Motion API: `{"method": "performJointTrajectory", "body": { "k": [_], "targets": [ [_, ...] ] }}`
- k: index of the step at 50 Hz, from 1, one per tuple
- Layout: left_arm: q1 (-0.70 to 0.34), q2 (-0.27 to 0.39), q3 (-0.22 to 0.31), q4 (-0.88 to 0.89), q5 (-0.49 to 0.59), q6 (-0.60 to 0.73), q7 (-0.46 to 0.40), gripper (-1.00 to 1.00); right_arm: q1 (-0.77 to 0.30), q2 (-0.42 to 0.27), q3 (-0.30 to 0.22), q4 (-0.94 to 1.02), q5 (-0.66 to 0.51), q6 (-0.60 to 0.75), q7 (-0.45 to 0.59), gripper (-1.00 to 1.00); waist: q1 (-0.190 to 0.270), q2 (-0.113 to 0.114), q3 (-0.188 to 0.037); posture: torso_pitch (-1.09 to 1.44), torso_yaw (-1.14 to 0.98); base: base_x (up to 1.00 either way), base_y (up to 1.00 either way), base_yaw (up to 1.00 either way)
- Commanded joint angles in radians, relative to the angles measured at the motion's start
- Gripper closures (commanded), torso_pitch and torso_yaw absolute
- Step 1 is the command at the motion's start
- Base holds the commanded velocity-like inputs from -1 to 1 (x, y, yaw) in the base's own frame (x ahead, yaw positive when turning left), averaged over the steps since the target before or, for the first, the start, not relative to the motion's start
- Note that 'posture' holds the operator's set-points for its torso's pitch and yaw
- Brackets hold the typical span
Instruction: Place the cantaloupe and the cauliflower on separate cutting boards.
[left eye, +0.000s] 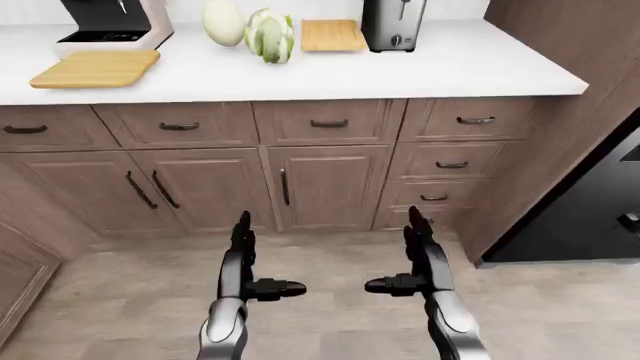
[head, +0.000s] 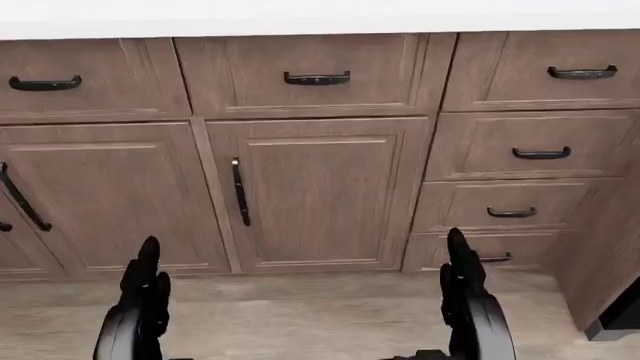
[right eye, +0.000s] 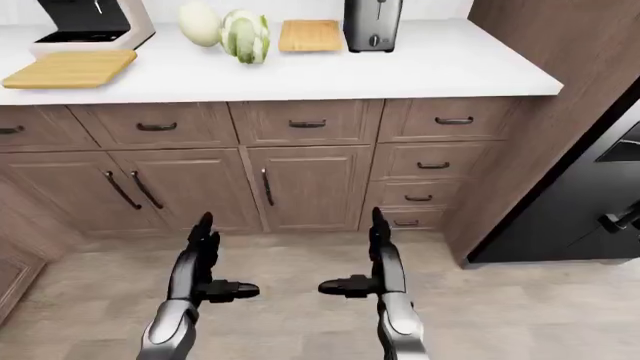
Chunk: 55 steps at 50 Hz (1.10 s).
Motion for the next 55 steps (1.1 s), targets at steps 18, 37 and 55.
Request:
{"method": "performJointTrajectory", "body": {
  "k": [18, 37, 55],
  "targets": [
    [-0.498, 0.168, 0.097, -0.456, 0.093, 0.579, -0.080, -1.00, -0.486, -0.081, -0.045, -0.520, 0.021, 0.490, -0.018, -1.00, 0.009, 0.002, -0.091, 0.00, 0.00, 0.00, 0.00, 0.00],
    [-0.778, 0.311, 0.143, -0.428, 0.100, 0.706, -0.117, -1.00, -0.719, -0.156, -0.074, -0.530, 0.096, 0.600, -0.060, -1.00, 0.004, -0.013, -0.049, 0.00, 0.00, 0.31, 0.00, 0.00],
    [-0.782, 0.334, 0.158, -0.464, 0.094, 0.724, -0.091, -1.00, -0.742, -0.137, -0.051, -0.521, 0.078, 0.582, -0.063, -1.00, 0.013, -0.052, -0.054, 0.00, 0.00, 0.20, 0.19, 0.00]
  ]
}}
